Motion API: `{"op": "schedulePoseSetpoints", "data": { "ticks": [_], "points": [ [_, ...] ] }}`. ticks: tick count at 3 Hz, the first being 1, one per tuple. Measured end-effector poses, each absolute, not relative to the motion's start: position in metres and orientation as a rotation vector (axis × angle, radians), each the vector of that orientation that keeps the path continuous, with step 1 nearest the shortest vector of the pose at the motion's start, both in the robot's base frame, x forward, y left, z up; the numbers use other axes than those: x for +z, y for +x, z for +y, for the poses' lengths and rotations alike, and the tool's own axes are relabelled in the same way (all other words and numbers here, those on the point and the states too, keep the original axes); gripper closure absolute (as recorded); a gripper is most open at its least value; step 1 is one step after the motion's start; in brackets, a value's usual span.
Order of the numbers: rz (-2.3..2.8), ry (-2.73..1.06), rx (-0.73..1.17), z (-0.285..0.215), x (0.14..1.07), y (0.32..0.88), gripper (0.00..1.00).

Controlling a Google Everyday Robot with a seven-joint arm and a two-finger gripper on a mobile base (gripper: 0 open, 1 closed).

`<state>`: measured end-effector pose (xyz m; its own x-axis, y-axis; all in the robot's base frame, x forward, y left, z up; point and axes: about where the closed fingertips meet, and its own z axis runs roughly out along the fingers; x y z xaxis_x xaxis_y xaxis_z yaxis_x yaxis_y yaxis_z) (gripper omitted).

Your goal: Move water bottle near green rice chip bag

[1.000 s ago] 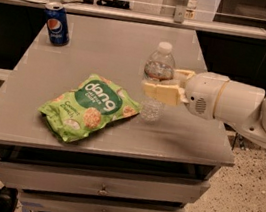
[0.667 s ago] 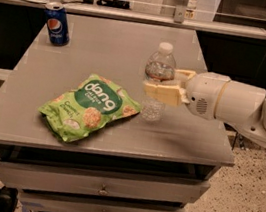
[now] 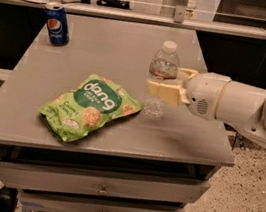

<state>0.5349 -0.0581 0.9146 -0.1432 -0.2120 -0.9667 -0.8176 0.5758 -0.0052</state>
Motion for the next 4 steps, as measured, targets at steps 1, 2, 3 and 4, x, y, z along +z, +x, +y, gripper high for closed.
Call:
{"op": "schedulePoseSetpoints", "data": {
  "ticks": [1, 2, 3, 4],
  "points": [
    [1.666, -0.868, 0.659, -0.06, 0.915, 0.534, 0.13],
    [1.666, -0.867, 0.653, -0.062, 0.916, 0.533, 0.0],
    [1.666, -0.85, 0.605, -0.092, 0.919, 0.539, 0.0],
    [1.641, -0.808, 0.53, -0.163, 0.919, 0.552, 0.0]
  ]
}}
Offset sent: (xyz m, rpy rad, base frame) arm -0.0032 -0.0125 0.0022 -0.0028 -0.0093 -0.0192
